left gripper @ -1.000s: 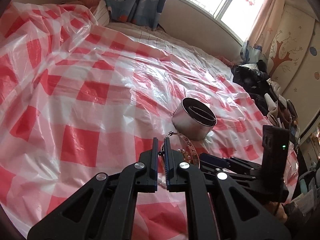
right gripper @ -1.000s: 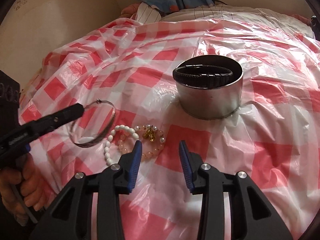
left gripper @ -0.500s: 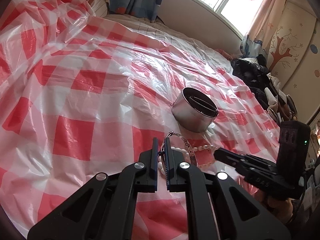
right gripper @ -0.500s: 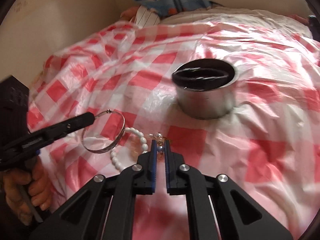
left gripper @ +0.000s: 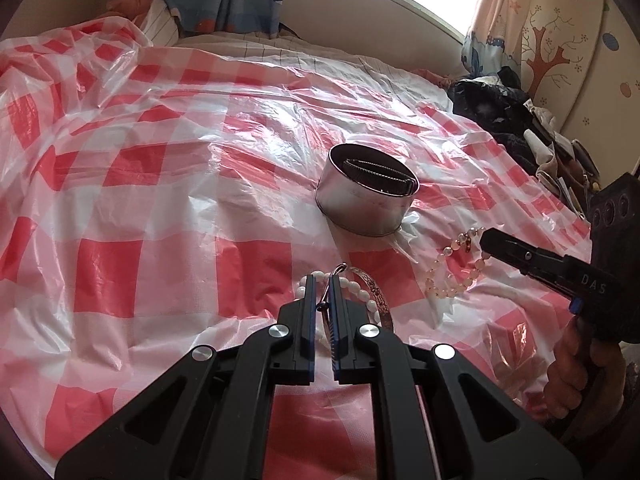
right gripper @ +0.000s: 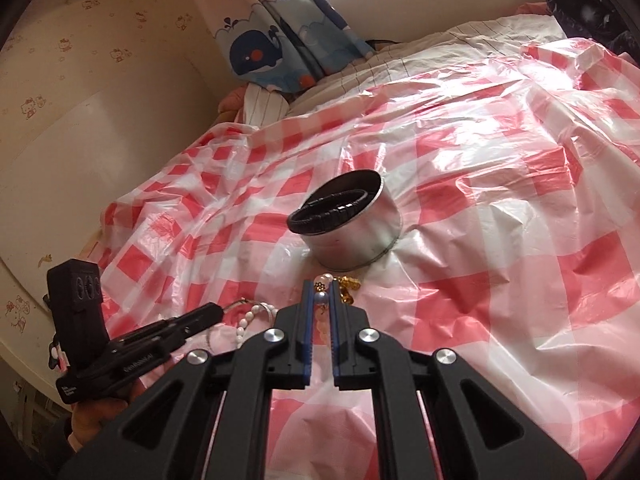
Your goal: Organize jewelry
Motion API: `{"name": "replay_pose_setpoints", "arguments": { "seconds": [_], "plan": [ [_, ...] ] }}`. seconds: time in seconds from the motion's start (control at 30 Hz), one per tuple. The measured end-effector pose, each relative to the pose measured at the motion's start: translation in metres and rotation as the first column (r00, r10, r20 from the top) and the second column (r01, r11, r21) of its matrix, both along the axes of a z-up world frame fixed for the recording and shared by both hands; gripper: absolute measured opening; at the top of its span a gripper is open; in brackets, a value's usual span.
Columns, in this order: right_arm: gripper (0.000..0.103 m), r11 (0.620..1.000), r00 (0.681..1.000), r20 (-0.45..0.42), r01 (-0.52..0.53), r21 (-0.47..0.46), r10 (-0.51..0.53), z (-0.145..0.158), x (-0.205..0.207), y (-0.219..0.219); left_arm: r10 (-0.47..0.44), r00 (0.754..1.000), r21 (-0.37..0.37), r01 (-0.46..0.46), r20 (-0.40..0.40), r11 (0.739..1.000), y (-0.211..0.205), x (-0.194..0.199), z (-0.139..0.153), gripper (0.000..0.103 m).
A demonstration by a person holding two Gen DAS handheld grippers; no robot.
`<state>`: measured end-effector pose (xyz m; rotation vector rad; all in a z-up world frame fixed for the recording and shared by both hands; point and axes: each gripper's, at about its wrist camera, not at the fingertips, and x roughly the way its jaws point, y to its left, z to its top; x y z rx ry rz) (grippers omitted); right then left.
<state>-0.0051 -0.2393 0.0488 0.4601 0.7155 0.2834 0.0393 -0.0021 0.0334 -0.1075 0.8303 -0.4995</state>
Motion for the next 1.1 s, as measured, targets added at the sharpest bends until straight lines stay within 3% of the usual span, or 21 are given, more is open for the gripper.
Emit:
{"name": "replay_pose_setpoints", "arguments": {
  "seconds": [0.57,0.93,1.1],
  "plan": [
    [0.008,0.999,0.998,0.046,-0.039,0.005,0.039,0.006,-0.002,0.009,-0.026,0.998,0.079,0.021,0.056,0.997,-0.012,-0.01,0.006,0.005],
    [0.008,0.998,0.997,0.056,-0.052,0.02,0.051,0.009,-0.003,0.009,-0.038,0.997,0.073,0.034,0.061,0.997,-0.017,-0.01,0.008,0.005],
    [0.008,0.997,0.996,0.063,-0.06,0.057,0.057,0.012,0.001,0.007,-0.025,0.998,-0.004,0.025,0.057,1.0,-0.015,-0.001,0.02,0.005]
  ]
}}
